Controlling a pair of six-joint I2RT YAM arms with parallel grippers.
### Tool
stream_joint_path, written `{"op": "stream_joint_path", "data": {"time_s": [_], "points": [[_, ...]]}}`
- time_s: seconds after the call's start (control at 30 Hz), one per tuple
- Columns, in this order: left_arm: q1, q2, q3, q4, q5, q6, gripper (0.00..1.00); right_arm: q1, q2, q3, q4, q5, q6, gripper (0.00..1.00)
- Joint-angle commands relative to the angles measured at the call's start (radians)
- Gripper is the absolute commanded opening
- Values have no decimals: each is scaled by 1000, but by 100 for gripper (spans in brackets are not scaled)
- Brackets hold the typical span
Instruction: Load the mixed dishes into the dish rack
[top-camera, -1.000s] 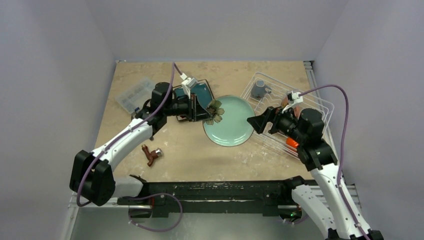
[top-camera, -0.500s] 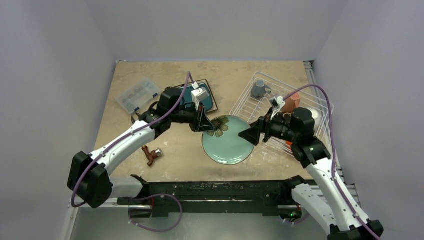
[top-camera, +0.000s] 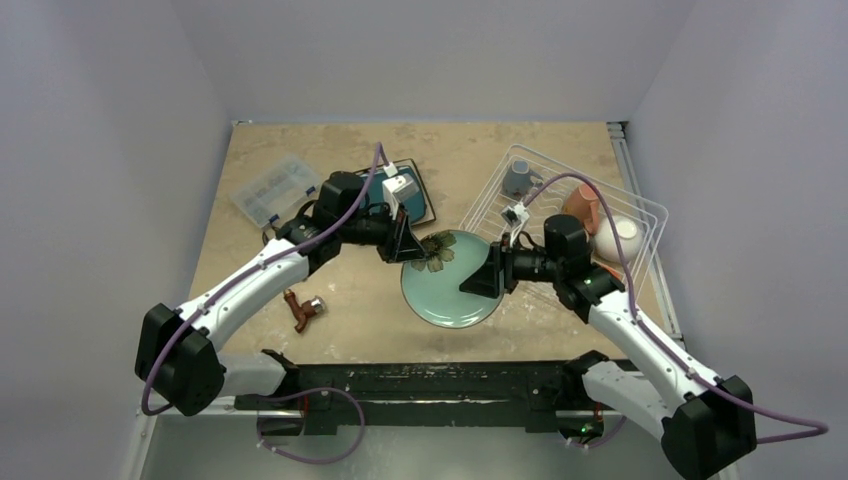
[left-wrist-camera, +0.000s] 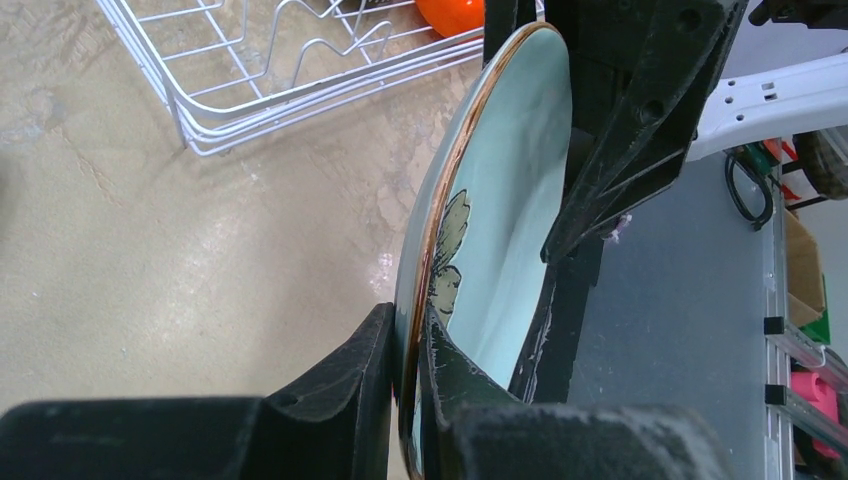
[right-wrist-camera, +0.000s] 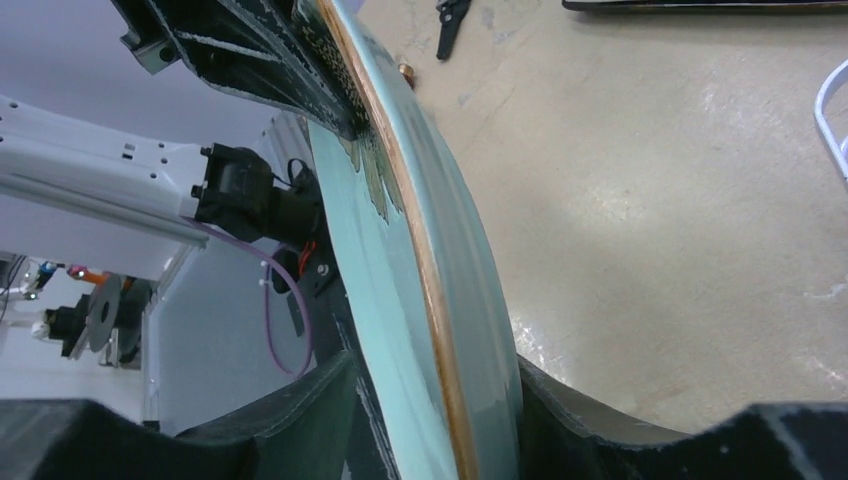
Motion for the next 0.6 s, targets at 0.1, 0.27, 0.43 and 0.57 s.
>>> {"op": "stream_joint_path", "data": {"time_s": [0.1,0.27,0.43,0.57], "points": [[-1,-1,80,57,56,8,0,5,8,-2,130,-66,20,26],[-1,3,96,44,19,-14,0,5,-28,-43,193,7,61,0],[-1,-24,116,-16,-151,-34,30,5,-62,-43,164,187,59,0],[2,-106,105,-39,-367,-33,56,5,-165,-17,113,319,4,0]]}}
